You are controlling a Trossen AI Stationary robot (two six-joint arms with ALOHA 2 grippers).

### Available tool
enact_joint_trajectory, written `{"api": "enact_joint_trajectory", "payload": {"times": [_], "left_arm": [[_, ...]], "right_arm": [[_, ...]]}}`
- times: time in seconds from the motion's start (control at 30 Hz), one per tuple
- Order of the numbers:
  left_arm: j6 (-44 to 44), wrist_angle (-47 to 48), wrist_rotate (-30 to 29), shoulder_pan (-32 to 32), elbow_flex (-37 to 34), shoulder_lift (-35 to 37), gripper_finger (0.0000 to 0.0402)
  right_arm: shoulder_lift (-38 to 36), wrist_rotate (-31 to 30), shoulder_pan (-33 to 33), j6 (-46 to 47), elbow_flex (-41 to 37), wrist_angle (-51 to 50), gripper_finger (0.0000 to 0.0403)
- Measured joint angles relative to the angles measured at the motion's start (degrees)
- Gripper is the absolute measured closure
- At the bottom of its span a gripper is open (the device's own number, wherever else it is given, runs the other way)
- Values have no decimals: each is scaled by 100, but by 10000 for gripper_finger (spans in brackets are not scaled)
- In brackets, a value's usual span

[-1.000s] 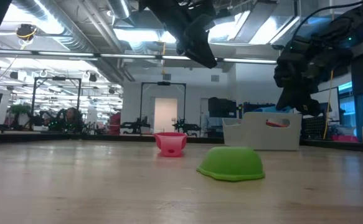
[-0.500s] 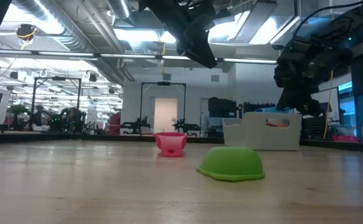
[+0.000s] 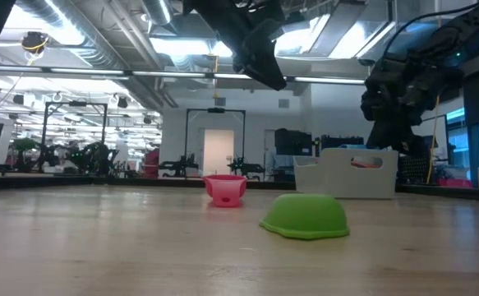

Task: Nest measuring cups in basket
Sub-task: Stack the blue measuring cup on top of the orange measuring cup in the grey bin

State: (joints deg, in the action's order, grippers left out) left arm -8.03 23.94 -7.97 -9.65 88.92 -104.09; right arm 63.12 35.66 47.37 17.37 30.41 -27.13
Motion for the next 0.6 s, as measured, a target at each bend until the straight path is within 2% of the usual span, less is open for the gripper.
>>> {"api": "enact_joint_trajectory", "payload": {"times": [0.6], "left_arm": [[-5, -55, -4, 0, 0, 0, 283]], "right_arm": [[38, -15, 0, -110, 0, 92, 356]]}}
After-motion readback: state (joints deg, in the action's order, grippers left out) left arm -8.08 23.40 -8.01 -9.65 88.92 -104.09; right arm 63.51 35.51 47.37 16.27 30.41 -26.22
